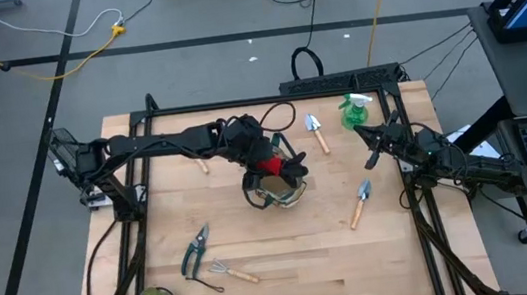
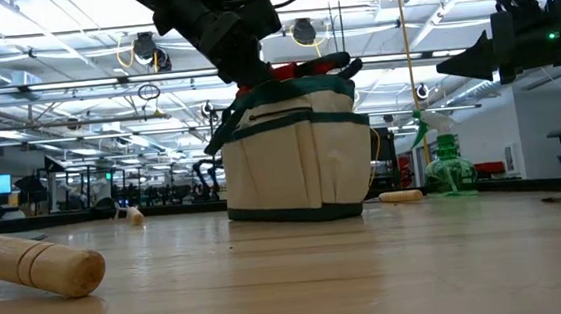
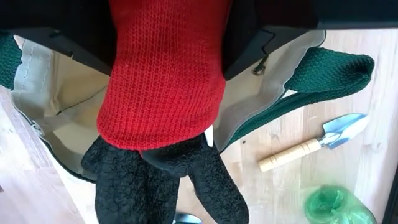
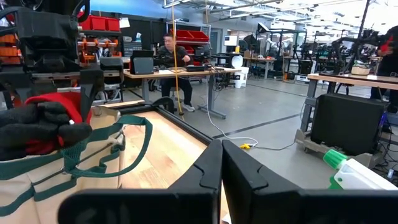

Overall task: Pick & Place Garden tools in Gardening bag
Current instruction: Put the gloves into the gardening bag, then put the spray bottle into the gardening bag

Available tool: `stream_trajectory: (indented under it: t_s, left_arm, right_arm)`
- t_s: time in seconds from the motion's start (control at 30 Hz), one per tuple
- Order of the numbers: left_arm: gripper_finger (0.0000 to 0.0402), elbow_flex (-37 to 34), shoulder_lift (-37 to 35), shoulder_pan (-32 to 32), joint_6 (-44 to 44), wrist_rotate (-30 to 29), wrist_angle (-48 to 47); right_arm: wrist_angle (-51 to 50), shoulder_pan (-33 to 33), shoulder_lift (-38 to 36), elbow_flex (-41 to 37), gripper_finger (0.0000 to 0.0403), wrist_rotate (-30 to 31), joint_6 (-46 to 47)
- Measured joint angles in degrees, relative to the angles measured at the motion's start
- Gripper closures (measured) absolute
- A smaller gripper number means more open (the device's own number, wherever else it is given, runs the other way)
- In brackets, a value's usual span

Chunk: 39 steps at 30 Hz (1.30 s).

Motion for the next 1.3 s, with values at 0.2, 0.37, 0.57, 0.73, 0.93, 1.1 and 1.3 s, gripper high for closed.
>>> stream_trajectory:
  t_s: [0.2, 0.37, 0.57, 0.73, 0.93, 1.1, 1.3]
  left_arm:
    - [0.0126, 0.0, 0.0, -0.4, -0.3, -5.6, 0.0]
    - [0.011, 0.0, 0.0, -0.6, -0.3, -5.5, 0.0]
    - [0.0105, 0.0, -0.4, -0.5, -0.7, -5.5, -0.3]
    - [0.0105, 0.7, -3.3, -0.7, -5.8, -5.5, -1.9]
    - [0.0105, 0.9, -10.1, -1.1, -17.3, -5.5, -2.7]
    - [0.0105, 0.9, -15.1, -1.2, -20.7, -5.5, -6.4]
    - [0.0105, 0.9, -18.4, -1.4, -27.3, -5.4, -12.9]
  right_arm:
    - [0.0, 0.0, 0.0, 0.0, 0.0403, 0.0, 0.0]
    - [0.0, 0.0, 0.0, 0.0, 0.0403, 0.0, 0.0]
    - [0.0, 0.0, 0.0, 0.0, 0.0403, 0.0, 0.0]
    - [0.0, 0.0, 0.0, 0.0, 0.0403, 0.0, 0.0]
    - [2.0, 0.0, 0.0, 0.0, 0.0403, 0.1, 5.8]
    - [5.4, 0.0, 0.0, 0.0, 0.0403, 0.2, 6.1]
    - [11.4, 0.0, 0.0, 0.0, 0.0403, 0.1, 6.4]
